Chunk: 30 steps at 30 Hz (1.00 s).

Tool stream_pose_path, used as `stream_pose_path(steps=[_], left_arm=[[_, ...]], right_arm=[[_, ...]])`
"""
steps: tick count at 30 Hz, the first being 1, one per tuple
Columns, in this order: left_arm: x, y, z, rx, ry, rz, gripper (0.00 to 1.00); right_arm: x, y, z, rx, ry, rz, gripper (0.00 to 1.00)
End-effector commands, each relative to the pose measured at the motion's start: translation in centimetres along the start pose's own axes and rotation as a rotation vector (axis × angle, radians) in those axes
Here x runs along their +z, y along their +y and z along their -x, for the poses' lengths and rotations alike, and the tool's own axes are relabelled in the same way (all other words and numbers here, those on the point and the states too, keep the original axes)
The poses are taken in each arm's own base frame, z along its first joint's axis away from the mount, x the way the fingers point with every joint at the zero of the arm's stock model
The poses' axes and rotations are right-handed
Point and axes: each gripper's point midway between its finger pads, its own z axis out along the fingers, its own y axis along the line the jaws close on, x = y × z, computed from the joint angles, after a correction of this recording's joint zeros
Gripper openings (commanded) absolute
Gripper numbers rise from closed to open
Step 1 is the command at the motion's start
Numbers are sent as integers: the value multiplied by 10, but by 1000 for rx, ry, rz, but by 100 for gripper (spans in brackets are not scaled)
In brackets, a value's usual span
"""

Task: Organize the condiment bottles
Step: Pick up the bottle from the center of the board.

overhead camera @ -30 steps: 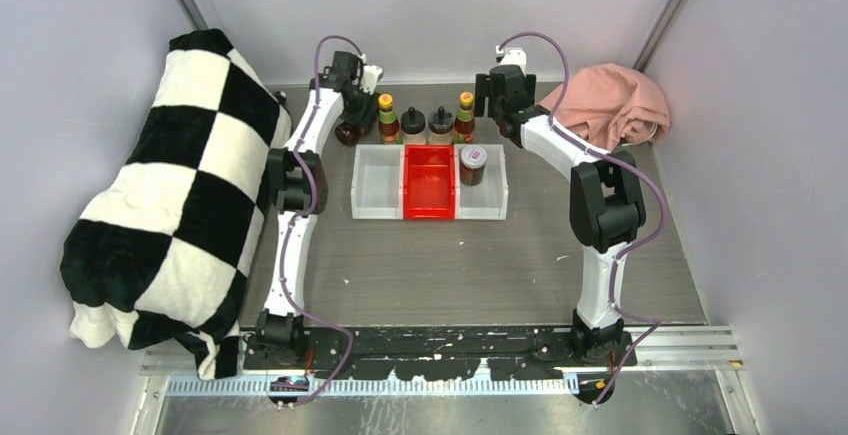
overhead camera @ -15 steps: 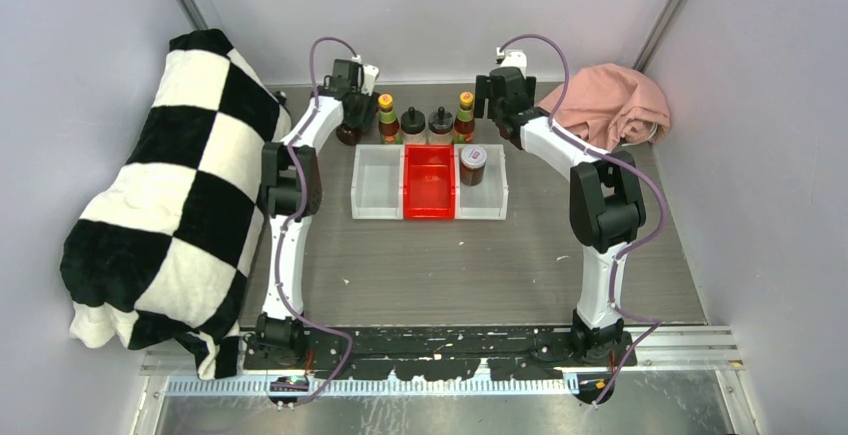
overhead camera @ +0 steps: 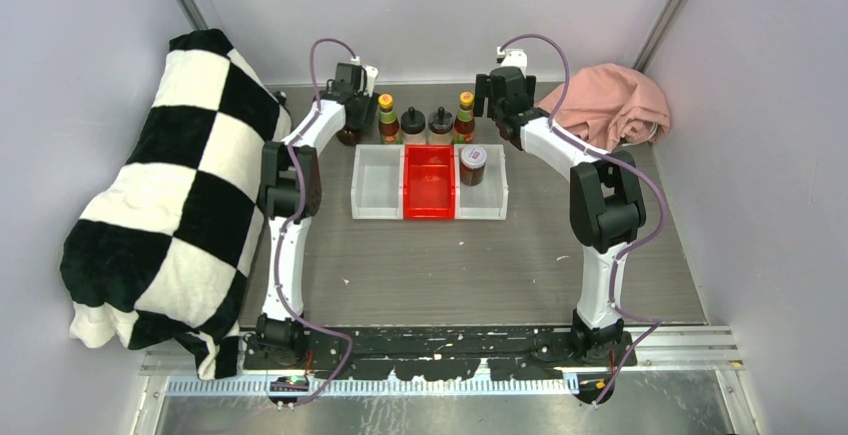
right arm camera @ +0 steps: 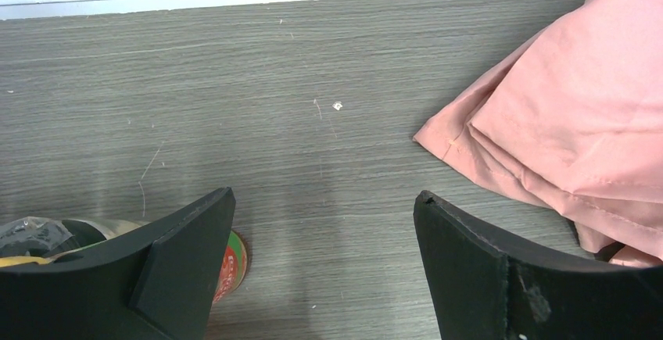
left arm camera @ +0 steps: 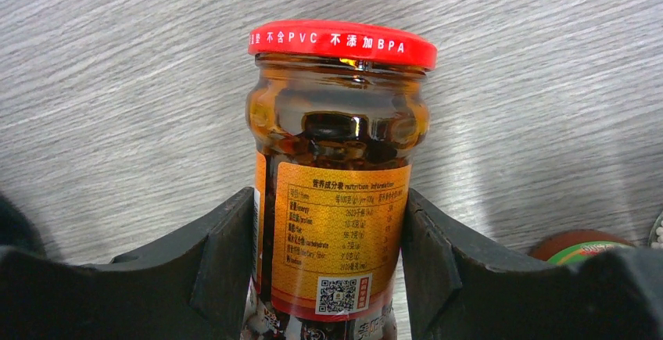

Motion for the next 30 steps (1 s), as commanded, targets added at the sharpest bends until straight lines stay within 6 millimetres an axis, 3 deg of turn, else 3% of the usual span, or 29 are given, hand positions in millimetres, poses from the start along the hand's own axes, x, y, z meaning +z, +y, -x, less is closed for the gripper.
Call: stream_pose_path(steps=[1, 23, 30], left_arm=[[-24, 10, 23, -40, -66, 45, 0], [-79, 42, 82, -153, -280, 180, 0], [-90, 46, 92, -177, -319, 197, 0]], right_arm=[[-19, -1, 44, 44, -105, 18, 90], [-33, 1, 64, 62, -141, 38, 90], [-38, 1, 69, 64, -151, 43, 90]])
